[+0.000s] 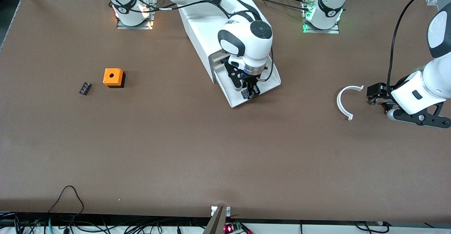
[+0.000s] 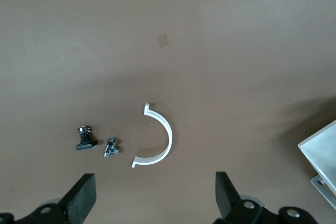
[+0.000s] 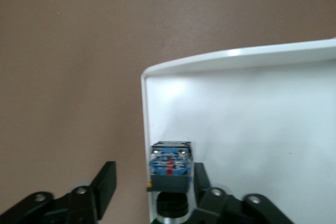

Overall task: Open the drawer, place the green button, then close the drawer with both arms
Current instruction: 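Lower the button into the open drawer and open the right gripper, then raise the right gripper from the drawer while the left gripper approaches the drawer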

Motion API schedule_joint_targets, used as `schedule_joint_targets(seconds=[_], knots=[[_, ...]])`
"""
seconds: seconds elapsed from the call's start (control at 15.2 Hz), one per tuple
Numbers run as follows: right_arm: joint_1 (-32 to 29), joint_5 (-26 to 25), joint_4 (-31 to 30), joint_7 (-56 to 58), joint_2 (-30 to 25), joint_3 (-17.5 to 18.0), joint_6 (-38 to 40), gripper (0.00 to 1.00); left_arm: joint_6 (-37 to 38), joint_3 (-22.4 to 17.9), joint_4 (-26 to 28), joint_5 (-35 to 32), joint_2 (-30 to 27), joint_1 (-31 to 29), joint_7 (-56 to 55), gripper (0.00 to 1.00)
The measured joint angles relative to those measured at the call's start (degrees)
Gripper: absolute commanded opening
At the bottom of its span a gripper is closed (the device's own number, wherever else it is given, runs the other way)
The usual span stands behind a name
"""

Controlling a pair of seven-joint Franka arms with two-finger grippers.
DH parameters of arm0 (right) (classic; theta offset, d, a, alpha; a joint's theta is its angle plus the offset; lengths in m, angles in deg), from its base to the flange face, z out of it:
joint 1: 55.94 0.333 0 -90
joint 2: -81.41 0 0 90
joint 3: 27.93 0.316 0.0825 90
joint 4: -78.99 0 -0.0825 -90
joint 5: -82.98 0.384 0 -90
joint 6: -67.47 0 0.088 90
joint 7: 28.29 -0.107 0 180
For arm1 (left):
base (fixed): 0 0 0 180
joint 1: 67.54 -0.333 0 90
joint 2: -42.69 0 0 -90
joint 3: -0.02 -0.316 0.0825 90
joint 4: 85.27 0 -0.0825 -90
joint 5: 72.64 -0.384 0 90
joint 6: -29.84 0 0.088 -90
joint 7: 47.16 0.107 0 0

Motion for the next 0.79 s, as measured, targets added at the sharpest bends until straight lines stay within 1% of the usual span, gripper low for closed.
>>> schedule_joint_targets(seconds=[0.2, 0.46, 0.66, 0.79], knots=[[-1.05, 0.15, 1.51, 0.08, -1.24, -0.04, 0.04, 1.0, 0.0, -0.02, 0.0, 1.95, 0.02, -0.03, -1.78, 1.0], [-4.91, 4.02, 2.0, 5.58, -4.37, -0.08, 0.17, 1.0, -1.81, 0.23, 0.94, 6.68, 0.09, 0.22, -13.14, 1.0], [-9.71, 8.98, 2.04, 14.53, -6.41, -0.13, 0.26, 1.0, -8.55, 1.11, 5.15, 7.43, 0.24, 0.7, -19.76, 1.0], [-12.7, 10.66, 2.04, 22.13, -6.9, -0.12, 0.38, 1.0, -14.32, 3.05, 9.58, 7.45, 0.64, 0.8, -26.78, 1.0]])
